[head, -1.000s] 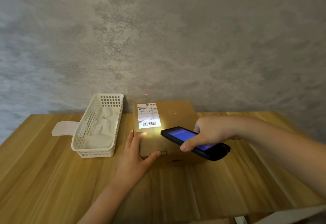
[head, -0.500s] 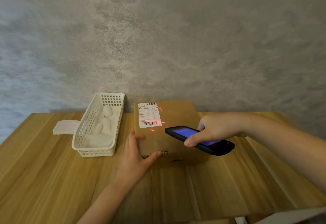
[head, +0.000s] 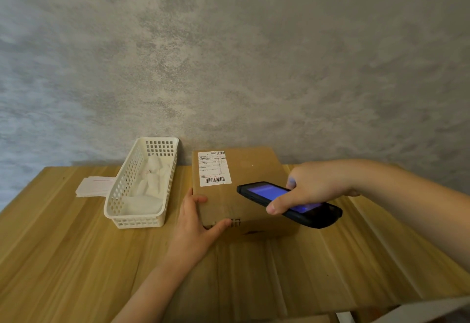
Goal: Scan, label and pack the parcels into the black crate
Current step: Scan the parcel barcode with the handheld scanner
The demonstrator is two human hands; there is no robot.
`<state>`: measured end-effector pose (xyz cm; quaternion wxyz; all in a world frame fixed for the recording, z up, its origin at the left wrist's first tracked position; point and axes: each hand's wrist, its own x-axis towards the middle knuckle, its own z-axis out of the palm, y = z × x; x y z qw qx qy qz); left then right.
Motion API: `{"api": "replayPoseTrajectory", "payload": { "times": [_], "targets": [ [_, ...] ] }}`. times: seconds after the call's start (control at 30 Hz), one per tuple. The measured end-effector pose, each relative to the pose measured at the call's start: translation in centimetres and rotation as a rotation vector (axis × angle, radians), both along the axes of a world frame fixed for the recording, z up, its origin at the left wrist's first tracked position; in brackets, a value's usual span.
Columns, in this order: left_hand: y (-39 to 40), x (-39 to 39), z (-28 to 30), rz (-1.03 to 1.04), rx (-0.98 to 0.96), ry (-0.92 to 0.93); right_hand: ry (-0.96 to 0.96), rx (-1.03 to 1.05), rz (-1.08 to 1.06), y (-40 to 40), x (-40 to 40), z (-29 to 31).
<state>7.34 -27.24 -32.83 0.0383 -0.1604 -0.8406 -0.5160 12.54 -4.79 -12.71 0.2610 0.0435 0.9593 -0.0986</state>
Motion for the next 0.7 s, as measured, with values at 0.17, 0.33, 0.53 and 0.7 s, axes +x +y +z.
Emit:
{"api": "replayPoseTrajectory", "payload": {
  "times": [0.17, 0.33, 0.53, 0.7],
  "targets": [
    [-0.1, 0.0, 0.0, -0.003, 0.001, 0.020, -0.014, 0.026, -0.001, -0.1, 0.3, 0.1],
    [-0.1, 0.1, -0.1, 0.008, -0.006, 0.038, -0.033, 0.035, 0.015, 0.0, 0.5, 0.2],
    [-0.1, 0.2, 0.1, -0.003, -0.015, 0.017, -0.065, 0.006, 0.030, 0.3, 0.3, 0.0],
    [-0.1, 0.3, 0.3, -0.003, -0.035, 0.025, -0.078, -0.006, 0.010, 1.2, -0.2, -0.3]
  ]
}}
